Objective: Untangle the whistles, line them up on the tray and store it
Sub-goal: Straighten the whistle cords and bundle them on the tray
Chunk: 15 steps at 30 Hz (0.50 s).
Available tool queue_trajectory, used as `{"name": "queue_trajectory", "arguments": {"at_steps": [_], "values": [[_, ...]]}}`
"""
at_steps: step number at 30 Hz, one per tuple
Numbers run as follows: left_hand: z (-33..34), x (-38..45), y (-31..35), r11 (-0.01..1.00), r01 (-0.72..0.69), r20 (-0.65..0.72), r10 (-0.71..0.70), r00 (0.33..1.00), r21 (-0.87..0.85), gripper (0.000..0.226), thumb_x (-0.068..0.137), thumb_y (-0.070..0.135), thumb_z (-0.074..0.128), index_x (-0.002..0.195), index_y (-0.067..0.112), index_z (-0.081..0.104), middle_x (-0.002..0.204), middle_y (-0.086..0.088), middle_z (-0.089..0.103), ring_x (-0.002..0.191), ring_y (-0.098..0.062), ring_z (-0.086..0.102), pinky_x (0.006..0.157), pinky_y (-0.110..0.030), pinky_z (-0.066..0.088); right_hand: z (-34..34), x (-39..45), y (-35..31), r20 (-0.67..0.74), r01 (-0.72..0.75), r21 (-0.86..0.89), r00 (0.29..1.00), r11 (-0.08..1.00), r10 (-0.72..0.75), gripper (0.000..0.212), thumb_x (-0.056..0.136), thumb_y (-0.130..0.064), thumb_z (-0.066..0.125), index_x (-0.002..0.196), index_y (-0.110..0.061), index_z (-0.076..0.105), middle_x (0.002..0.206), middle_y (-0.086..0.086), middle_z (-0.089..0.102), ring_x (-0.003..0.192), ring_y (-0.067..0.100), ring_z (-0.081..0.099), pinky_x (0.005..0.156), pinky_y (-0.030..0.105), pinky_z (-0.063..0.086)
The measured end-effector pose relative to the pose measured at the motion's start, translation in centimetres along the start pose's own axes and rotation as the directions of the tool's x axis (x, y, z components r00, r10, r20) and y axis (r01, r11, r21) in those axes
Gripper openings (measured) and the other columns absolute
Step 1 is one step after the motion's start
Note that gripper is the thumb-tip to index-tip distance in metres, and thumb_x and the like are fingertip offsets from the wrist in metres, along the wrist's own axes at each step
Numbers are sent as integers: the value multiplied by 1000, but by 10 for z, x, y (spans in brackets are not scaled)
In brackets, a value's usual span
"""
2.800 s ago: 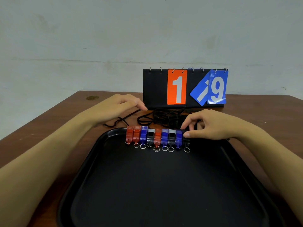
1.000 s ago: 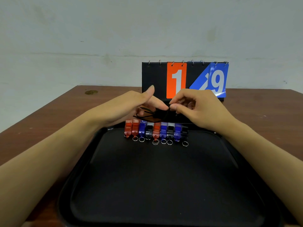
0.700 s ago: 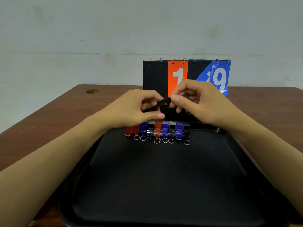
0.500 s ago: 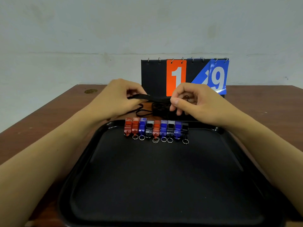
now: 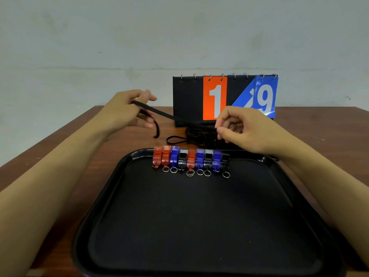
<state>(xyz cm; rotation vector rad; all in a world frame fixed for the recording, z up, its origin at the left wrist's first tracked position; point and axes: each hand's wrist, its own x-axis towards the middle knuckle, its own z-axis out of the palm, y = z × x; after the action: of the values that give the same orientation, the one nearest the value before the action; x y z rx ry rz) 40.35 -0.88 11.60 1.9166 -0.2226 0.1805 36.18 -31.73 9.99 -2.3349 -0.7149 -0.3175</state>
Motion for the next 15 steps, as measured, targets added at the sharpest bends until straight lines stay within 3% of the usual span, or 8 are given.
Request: {"name": "queue_trajectory", "arguments": {"at_steps": [3,5,8,11,13,15], "values": [[6,-6,10,945,67,77,-44,996,-319,41,105,39,51,116,4,70,108,-18,75,93,-21,79,77,-25,63,-1,1,1,-10,-8,-109,1000,994,7,19,100,-20,59,113,-26,71,84,-10,74,81,5,69,75,16,54],[11,-9,18,907,90,84,-60,995,-411,42,103,40,52,112,3,71,100,-12,81,95,-19,79,75,-22,62,-1,1,-1,-8,-7,-138,1000,990,5,17,101,-27,59,109,-27,73,87,-14,72,83,-2,67,76,15,53],[18,-16,28,849,127,124,-73,990,-514,50,97,48,53,110,2,70,100,-10,82,93,-17,79,71,-19,62,-1,0,-4,-27,40,-99,999,994,-43,14,98,-36,60,97,-30,73,99,-14,68,94,3,65,82,23,54],[24,-24,36,802,187,238,-58,970,-567,64,89,58,50,105,3,78,111,-15,79,98,-21,79,73,-22,63,1,0,-9,-14,103,-3,995,995,-103,13,99,-35,60,92,-37,71,124,-14,62,118,4,60,96,29,52],[28,-30,39,801,214,319,-31,947,-558,72,89,64,44,103,4,81,117,-17,77,103,-25,77,78,-25,63,2,-1,-14,32,109,96,993,989,-112,14,100,-33,60,93,-35,72,136,-14,58,130,-1,53,103,31,49],[32,-34,42,805,228,379,-4,925,-548,79,91,67,37,111,3,78,119,-18,76,105,-26,77,80,-27,64,3,-2,-19,90,100,200,989,975,-120,14,99,-30,60,95,-28,73,135,-13,62,134,-3,51,107,30,46]]}}
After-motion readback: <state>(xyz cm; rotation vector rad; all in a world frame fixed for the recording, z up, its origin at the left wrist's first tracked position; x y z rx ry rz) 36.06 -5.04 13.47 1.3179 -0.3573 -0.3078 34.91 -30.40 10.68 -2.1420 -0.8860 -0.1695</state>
